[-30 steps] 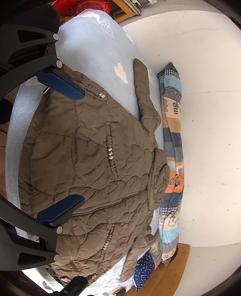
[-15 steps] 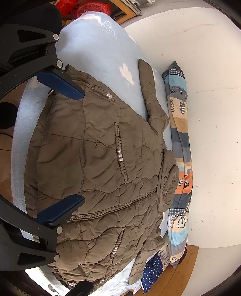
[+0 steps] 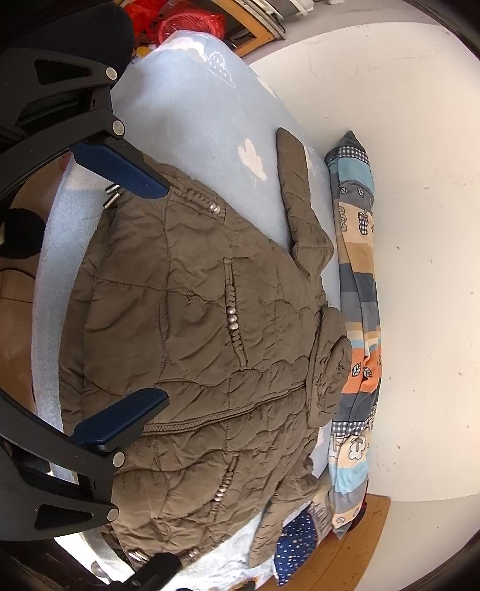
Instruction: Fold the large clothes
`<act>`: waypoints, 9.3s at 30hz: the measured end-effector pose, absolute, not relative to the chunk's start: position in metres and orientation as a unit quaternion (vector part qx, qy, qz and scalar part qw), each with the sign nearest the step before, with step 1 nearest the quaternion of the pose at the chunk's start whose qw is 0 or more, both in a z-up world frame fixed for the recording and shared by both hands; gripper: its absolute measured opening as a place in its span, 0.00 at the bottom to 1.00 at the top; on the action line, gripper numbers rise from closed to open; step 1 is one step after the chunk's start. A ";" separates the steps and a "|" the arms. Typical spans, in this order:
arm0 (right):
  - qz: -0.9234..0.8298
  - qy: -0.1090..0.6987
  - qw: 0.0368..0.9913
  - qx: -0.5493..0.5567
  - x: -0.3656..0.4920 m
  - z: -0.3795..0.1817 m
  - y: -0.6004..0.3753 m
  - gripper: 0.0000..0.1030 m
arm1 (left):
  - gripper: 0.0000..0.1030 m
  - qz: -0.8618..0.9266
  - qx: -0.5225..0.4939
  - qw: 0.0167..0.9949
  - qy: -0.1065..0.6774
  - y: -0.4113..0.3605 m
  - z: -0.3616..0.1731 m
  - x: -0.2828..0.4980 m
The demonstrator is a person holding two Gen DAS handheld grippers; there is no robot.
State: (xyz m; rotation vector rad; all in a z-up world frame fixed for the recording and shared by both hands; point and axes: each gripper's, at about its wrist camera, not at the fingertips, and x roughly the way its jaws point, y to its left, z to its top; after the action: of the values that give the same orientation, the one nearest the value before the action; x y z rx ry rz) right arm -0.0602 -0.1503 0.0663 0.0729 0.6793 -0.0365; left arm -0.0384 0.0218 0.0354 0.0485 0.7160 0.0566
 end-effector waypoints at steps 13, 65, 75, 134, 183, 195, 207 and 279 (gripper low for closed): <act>-0.047 0.278 0.947 0.156 -0.040 0.151 -0.277 1.00 | 0.99 -0.010 -0.071 0.956 0.286 0.060 0.144 0.055; -0.273 0.268 0.776 0.502 0.133 -0.061 -0.719 0.22 | 0.99 -0.067 -0.070 0.916 0.389 0.033 0.024 0.256; -0.227 0.200 0.854 0.424 0.144 0.054 -0.677 0.15 | 0.99 -0.071 -0.070 0.924 0.370 0.034 0.034 0.247; 0.253 0.453 0.855 0.021 0.300 -0.007 -0.043 0.42 | 0.99 -0.010 -0.130 0.919 0.373 0.105 0.049 0.240; -0.006 0.416 0.907 -0.068 0.231 0.031 -0.326 0.52 | 0.98 0.013 -0.090 0.916 0.392 0.050 0.028 0.328; 0.000 0.453 0.883 0.123 0.304 -0.008 -0.324 0.01 | 0.98 -0.072 -0.012 0.892 0.446 0.004 0.003 0.334; 0.014 0.455 0.886 0.084 0.305 0.006 -0.287 0.01 | 0.98 -0.069 -0.052 0.897 0.435 0.024 0.034 0.332; 0.216 0.417 0.882 0.044 0.279 0.013 -0.111 0.34 | 0.70 0.124 -0.602 0.753 0.237 0.512 -0.060 0.340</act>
State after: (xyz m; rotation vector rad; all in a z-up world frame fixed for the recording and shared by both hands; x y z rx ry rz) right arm 0.2789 -0.1114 0.0128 0.0912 0.8687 0.4507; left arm 0.3398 0.5123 -0.0603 -1.3132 0.5174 0.2705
